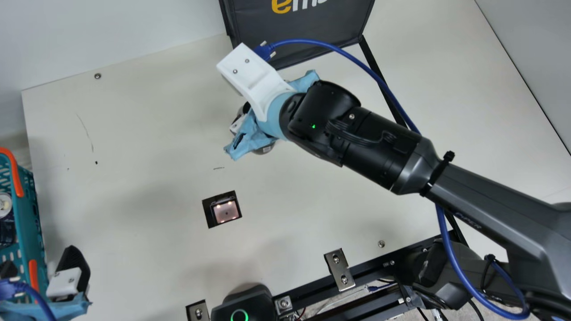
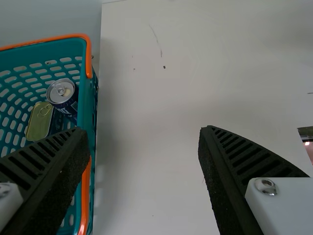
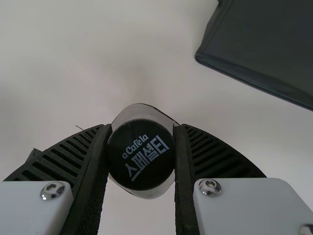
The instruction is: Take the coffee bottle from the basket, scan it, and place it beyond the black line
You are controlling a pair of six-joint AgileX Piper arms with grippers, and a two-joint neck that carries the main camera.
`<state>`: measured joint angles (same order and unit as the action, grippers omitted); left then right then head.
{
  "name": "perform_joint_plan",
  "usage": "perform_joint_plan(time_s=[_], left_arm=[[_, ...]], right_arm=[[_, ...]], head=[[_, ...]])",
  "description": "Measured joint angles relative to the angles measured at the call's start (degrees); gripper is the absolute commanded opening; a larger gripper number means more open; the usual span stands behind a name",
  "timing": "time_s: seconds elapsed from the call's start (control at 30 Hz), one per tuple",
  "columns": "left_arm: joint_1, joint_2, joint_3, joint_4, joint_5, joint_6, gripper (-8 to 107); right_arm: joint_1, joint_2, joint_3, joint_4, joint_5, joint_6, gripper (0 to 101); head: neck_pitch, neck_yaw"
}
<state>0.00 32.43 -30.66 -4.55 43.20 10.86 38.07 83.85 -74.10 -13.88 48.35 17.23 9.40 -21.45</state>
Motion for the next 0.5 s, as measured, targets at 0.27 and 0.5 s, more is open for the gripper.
perform_joint_plan(time_s=[0.27, 0.5], left_arm=[[0.0, 0.0, 0.0, 0.0, 0.0, 0.0, 90], [0.0, 0.0, 0.0, 0.0, 0.0, 0.0, 90]], right_arm=[[-3.0, -1.0, 0.9, -0.8, 0.2, 0.4, 0], [-5.9, -2.0, 1.6, -1.1, 0.5, 0.4, 0]], head=[[0.0, 0.0], [0.0, -0.1]])
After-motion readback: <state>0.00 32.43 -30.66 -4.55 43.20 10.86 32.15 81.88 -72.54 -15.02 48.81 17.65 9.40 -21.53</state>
